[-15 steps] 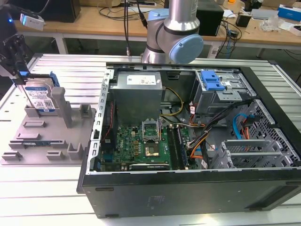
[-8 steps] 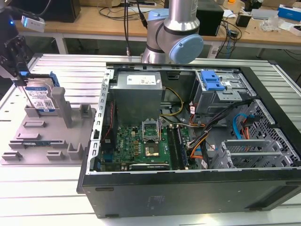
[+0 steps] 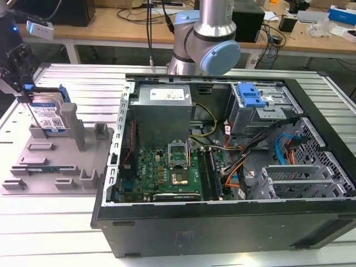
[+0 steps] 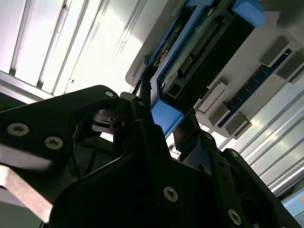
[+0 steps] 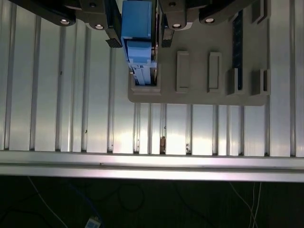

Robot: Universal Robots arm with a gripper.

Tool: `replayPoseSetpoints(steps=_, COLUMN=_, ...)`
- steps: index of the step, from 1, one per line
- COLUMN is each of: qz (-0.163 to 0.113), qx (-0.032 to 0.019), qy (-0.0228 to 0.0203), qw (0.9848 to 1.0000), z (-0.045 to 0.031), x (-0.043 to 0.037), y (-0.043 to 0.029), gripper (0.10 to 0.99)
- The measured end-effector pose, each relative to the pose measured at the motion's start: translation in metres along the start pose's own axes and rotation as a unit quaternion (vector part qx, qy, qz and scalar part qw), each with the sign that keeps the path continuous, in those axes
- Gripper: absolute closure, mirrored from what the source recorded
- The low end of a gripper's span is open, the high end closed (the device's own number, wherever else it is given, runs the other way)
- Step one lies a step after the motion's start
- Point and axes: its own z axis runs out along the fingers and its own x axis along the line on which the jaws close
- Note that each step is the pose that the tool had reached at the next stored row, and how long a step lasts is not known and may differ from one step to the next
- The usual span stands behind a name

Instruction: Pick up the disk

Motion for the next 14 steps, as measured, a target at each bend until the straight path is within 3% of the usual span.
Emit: replayPoseSetpoints(steps=14, qz=0.012, qx=-0.0002, qy=0.0002, qw=0.9999, z=0.0051, x=-0.0009, y=-0.0004, gripper=0.635)
